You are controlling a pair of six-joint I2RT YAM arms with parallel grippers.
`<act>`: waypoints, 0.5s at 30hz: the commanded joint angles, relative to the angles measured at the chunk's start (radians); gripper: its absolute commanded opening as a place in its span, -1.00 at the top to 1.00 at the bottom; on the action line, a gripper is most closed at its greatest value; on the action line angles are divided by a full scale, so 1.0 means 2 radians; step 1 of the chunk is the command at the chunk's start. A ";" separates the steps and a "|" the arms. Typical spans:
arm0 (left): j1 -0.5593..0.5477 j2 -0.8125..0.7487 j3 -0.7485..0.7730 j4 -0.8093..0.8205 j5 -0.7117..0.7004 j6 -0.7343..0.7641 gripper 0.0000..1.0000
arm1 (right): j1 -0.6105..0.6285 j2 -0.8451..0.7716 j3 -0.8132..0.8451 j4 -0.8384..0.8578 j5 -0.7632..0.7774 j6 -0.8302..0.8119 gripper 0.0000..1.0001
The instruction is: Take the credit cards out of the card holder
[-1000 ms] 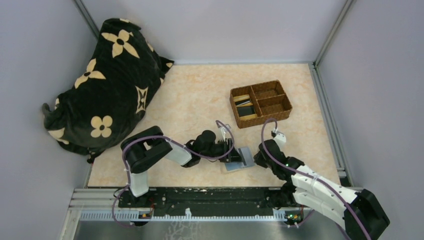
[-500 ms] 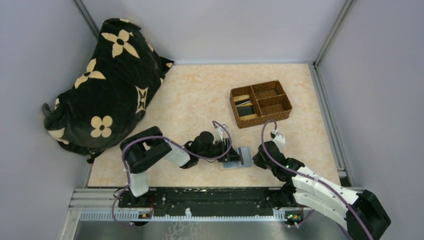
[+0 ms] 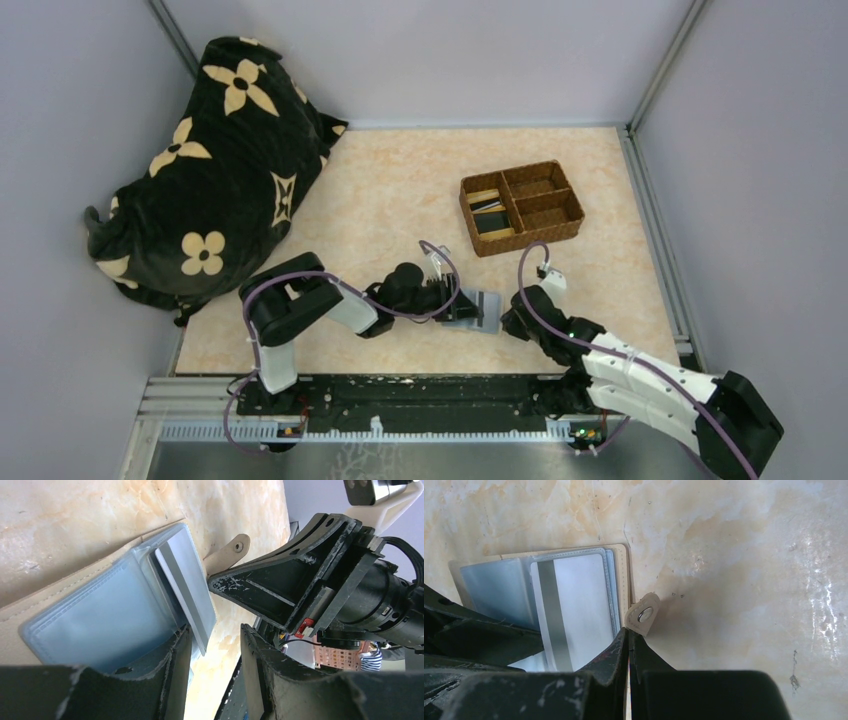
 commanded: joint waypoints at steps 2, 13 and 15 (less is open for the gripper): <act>-0.002 -0.019 0.004 0.052 0.013 -0.005 0.06 | 0.013 0.023 -0.025 0.007 -0.045 0.012 1.00; -0.002 0.015 0.016 0.038 0.020 -0.014 0.06 | 0.013 0.028 -0.024 0.010 -0.046 0.009 1.00; -0.002 0.017 0.015 0.037 0.019 -0.014 0.06 | 0.014 0.027 -0.025 0.012 -0.046 0.009 1.00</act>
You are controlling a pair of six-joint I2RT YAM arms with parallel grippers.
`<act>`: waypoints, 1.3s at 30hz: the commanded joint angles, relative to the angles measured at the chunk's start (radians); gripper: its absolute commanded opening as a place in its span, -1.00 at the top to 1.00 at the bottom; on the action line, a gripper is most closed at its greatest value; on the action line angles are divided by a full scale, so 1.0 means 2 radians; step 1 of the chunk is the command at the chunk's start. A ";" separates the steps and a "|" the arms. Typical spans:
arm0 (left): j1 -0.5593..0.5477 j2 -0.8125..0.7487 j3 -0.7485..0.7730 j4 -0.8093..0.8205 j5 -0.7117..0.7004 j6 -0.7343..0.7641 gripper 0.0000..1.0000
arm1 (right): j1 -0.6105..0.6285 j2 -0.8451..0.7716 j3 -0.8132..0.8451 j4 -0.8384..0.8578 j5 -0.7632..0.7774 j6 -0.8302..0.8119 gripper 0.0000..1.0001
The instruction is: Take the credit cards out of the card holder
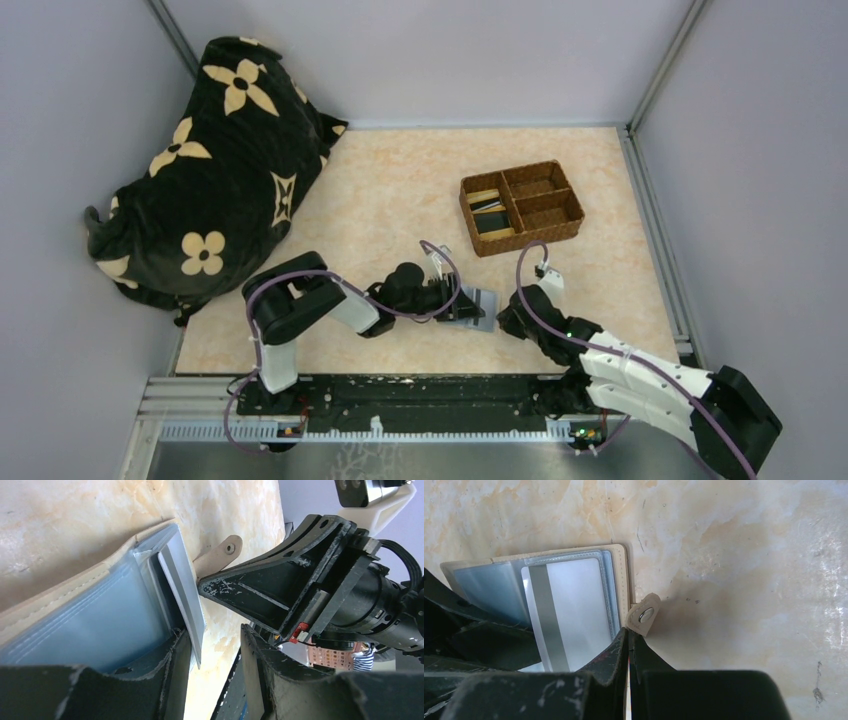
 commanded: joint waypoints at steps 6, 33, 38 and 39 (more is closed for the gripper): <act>-0.002 0.020 0.021 0.013 0.015 -0.004 0.05 | 0.014 0.017 -0.022 -0.011 -0.046 0.003 1.00; 0.021 0.024 -0.014 0.048 0.040 -0.012 0.10 | 0.006 0.029 -0.055 0.059 -0.083 0.034 1.00; 0.028 0.024 -0.029 0.065 0.046 -0.017 0.11 | -0.001 0.023 -0.058 0.054 -0.087 0.036 1.00; 0.030 0.024 -0.032 0.067 0.047 -0.017 0.11 | -0.004 0.020 -0.059 0.052 -0.089 0.036 1.00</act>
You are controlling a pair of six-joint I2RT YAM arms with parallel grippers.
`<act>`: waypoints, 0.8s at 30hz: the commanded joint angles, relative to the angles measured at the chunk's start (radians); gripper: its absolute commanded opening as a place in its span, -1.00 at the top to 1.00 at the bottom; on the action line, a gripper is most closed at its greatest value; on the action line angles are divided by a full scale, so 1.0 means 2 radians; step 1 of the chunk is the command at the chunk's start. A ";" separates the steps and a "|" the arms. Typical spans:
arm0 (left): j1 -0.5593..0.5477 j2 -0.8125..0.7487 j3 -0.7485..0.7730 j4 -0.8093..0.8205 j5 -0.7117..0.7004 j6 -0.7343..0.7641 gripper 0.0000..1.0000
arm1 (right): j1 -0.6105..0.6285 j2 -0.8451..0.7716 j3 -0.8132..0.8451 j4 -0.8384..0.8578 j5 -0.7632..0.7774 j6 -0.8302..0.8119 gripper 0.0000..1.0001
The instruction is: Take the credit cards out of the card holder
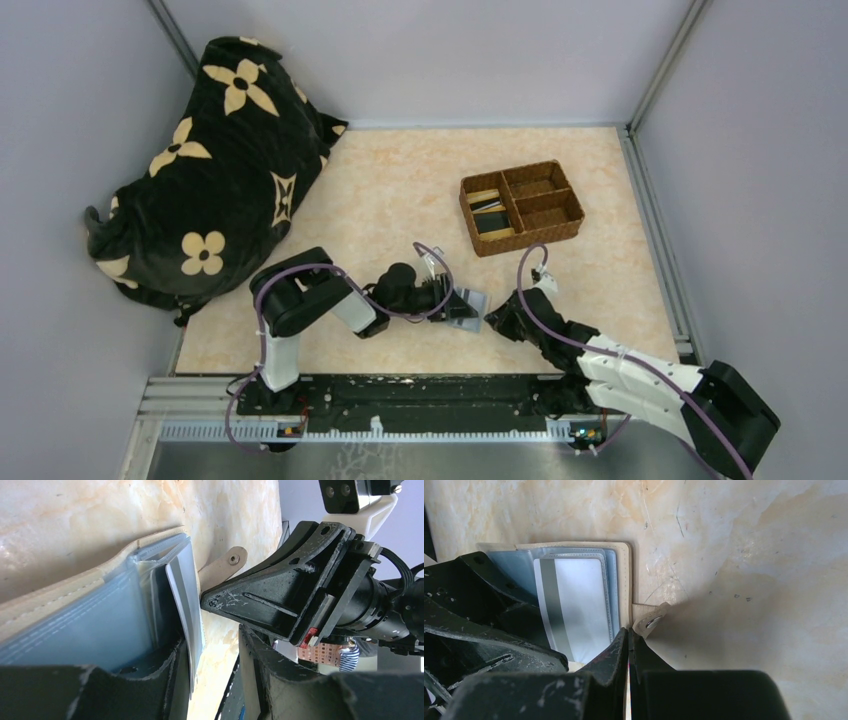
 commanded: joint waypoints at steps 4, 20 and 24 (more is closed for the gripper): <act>0.012 -0.009 -0.027 0.031 0.016 0.002 0.11 | -0.023 -0.009 -0.032 -0.048 -0.050 -0.002 1.00; 0.039 -0.013 -0.073 0.059 0.027 0.000 0.14 | -0.037 -0.014 -0.041 -0.050 -0.058 -0.004 1.00; 0.048 -0.013 -0.091 0.076 0.029 -0.004 0.16 | -0.041 -0.014 -0.045 -0.045 -0.060 -0.004 1.00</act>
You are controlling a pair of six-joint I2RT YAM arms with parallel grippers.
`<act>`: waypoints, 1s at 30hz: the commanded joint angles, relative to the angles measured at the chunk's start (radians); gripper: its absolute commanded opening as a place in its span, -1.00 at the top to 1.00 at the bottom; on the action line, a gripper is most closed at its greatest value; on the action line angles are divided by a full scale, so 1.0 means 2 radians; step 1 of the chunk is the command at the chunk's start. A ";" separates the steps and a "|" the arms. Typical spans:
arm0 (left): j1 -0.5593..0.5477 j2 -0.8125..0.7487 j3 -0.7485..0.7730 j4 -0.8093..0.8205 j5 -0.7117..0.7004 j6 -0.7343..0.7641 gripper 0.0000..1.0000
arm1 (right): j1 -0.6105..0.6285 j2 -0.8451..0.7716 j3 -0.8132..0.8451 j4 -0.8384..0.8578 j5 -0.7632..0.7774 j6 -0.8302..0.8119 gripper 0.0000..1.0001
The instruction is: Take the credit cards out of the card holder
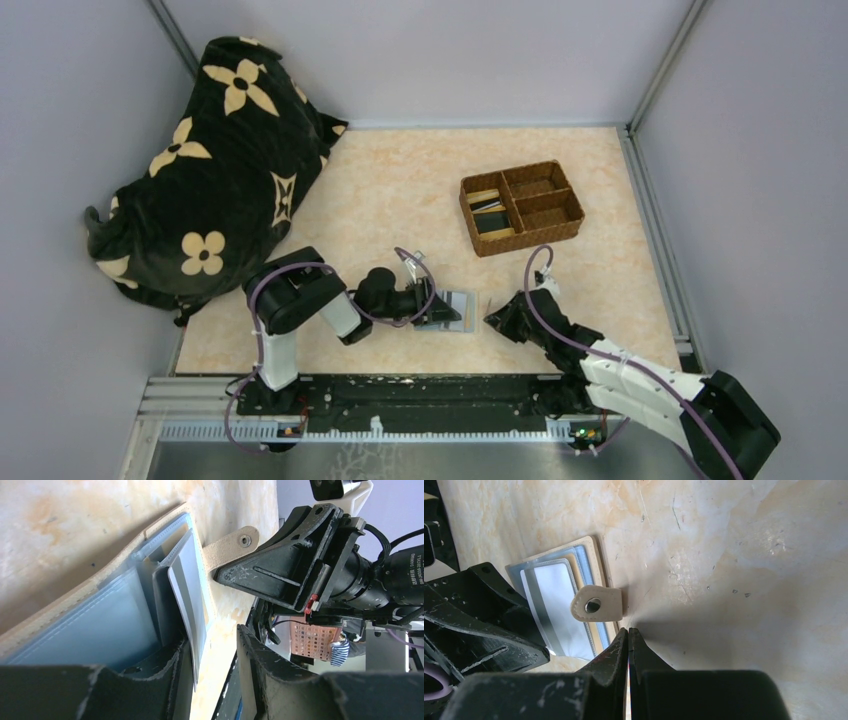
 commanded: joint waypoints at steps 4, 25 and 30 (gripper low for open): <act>0.016 -0.002 -0.032 0.031 0.007 -0.005 0.26 | -0.005 0.015 -0.028 -0.049 -0.009 -0.013 1.00; 0.017 0.027 -0.024 0.047 0.016 -0.018 0.93 | 0.077 0.068 0.114 -0.027 0.032 -0.125 1.00; 0.016 0.031 -0.028 0.049 0.015 -0.018 0.92 | 0.078 0.104 0.133 -0.002 0.015 -0.141 1.00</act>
